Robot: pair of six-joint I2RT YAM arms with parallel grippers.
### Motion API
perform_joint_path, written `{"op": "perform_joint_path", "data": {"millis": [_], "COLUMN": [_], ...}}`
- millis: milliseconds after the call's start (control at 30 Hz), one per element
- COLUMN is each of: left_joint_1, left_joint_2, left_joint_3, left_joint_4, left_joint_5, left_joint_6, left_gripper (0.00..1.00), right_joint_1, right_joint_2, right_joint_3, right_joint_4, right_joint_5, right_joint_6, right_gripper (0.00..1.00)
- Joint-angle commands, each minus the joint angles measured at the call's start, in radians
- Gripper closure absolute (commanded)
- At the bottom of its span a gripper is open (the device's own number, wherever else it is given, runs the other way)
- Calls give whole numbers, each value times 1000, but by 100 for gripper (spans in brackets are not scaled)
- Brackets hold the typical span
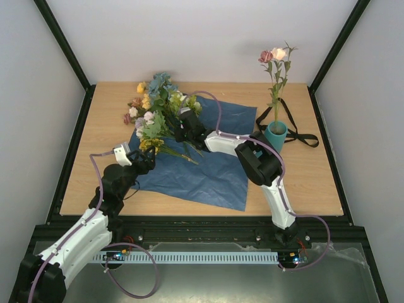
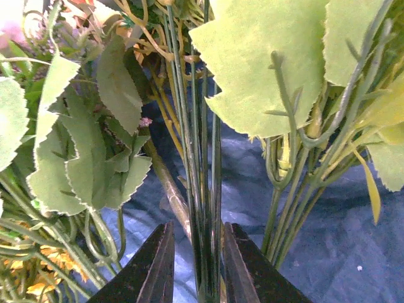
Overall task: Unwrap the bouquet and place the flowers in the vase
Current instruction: Pick up the fake flower from the wrapping paper.
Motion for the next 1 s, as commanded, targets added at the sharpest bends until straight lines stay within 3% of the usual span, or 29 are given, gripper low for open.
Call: {"op": "perform_joint_path", "data": {"millis": [0, 267, 600, 733, 967], "left_joint_1": [-2, -2, -2, -3, -2], "left_joint_2": [-11, -14, -17, -12, -6], "left_joint_3": [3, 4, 4, 2, 2], "left_joint_4": [12, 12, 14, 19, 25], "left_joint_5": [-3, 3, 3, 7, 10], "left_joint_6": [11, 11, 12, 10, 10], "left_gripper": [7, 7, 7, 7, 7], "right_joint_1": [4, 3, 4, 3, 4], "right_joint_2": [44, 68, 39, -3, -83], "right_joint_3": [56, 94, 80, 20, -101], "right_joint_4": [-69, -75, -46, 30, 205], "right_joint_5": [28, 29, 27, 10, -11], "right_joint_6": [-31, -38, -46, -23, -8], "right_gripper": [77, 78, 94, 99, 99]}}
